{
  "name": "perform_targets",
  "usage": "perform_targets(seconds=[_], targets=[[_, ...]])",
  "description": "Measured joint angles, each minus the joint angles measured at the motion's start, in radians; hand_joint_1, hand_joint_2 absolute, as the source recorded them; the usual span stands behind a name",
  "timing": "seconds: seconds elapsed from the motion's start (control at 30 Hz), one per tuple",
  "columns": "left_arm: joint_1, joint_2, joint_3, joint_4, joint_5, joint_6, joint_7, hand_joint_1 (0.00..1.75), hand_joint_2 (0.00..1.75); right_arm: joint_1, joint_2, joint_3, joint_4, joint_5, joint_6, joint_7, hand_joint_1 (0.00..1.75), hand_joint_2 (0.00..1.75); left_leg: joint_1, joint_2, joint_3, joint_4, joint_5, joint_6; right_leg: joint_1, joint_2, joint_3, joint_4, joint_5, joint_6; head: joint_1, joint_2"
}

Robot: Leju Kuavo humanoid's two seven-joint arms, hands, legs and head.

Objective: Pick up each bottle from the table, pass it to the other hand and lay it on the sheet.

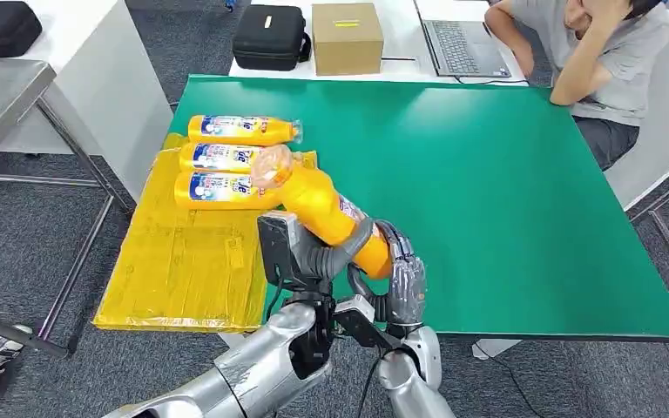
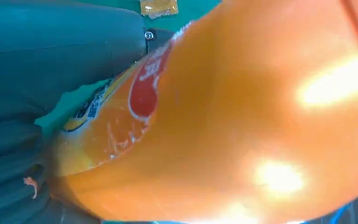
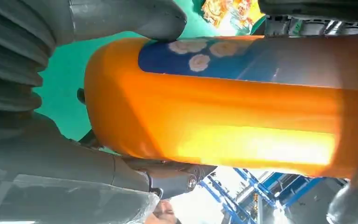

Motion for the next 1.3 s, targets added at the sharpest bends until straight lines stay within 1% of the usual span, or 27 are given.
perform_targets(seconds=[0.03,0.07,0.17,0.3,0.4,0.57,0.97,1.17,1.23,1.3], targets=[[0.001,0.000,0.007,0.000,-0.011,-0.012,0.000,1.75,1.75,0.000,0.000,0.000,0.001,0.000,0.000,0.000,0.05,1.75,0.000,0.000,0.000,0.000,0.000,0.000,0.000,0.000,0.000,0.000,0.000,0.000,0.000,0.000],[0.003,0.000,0.017,0.000,-0.027,-0.023,0.000,1.75,1.75,0.000,0.000,0.000,0.002,0.000,0.000,0.000,0.00,1.75,0.000,0.000,0.000,0.000,0.000,0.000,0.000,0.000,0.000,0.000,0.000,0.000,0.000,0.000],[0.010,0.000,0.045,-0.004,-0.095,-0.039,-0.001,1.75,1.75,0.003,0.001,-0.001,0.011,-0.012,0.000,-0.002,0.00,1.75,0.000,0.000,0.000,0.000,0.000,0.000,0.000,0.000,0.000,0.000,0.000,0.000,0.000,0.000],[0.010,0.000,0.094,-0.010,-0.195,-0.033,-0.002,1.75,1.75,0.008,0.002,-0.003,0.060,-0.081,0.000,-0.003,0.00,1.75,0.000,0.000,0.000,0.000,0.000,0.000,0.000,0.000,0.000,0.000,0.000,0.000,0.000,0.000],[0.007,0.000,0.108,0.006,-0.173,-0.058,-0.002,1.75,1.75,0.013,0.002,-0.019,0.076,-0.103,0.000,-0.003,0.00,1.75,0.000,0.000,0.000,0.000,0.000,0.000,0.000,0.000,0.000,0.000,0.000,0.000,0.000,0.000],[0.007,0.000,0.108,0.034,-0.119,-0.142,0.017,1.75,1.75,0.012,0.002,-0.042,0.088,-0.108,0.000,-0.003,0.00,1.75,0.000,0.000,0.000,0.000,0.000,0.000,0.000,0.000,0.000,0.000,0.000,0.000,0.000,0.000],[0.007,0.000,0.108,0.057,-0.111,-0.151,0.019,1.75,1.75,0.012,0.002,-0.064,0.100,-0.108,0.000,-0.003,0.00,1.75,0.000,0.000,0.000,0.000,0.000,0.000,0.000,0.000,0.000,0.000,0.000,0.000,0.000,0.000],[0.008,0.000,0.089,0.061,-0.084,-0.237,0.038,1.75,1.75,0.010,0.002,-0.077,0.105,-0.116,0.000,-0.003,0.00,1.75,0.000,0.000,0.000,0.000,0.000,0.000,0.000,0.000,0.000,0.000,0.000,0.000,0.000,0.000],[0.008,0.000,0.082,0.061,-0.088,-0.234,0.033,1.75,1.75,0.010,0.002,-0.083,0.105,-0.120,0.000,-0.003,0.00,1.75,0.000,0.000,0.000,0.000,0.000,0.000,0.000,0.000,0.000,0.000,0.000,0.000,0.000,0.000],[0.005,0.000,0.076,0.064,-0.126,-0.191,0.015,1.75,1.75,0.010,0.002,-0.087,0.105,-0.121,0.000,-0.003,0.00,1.75,0.000,0.000,0.000,0.000,0.000,0.000,0.000,0.000,0.000,0.000,0.000,0.000,0.000,0.000]])
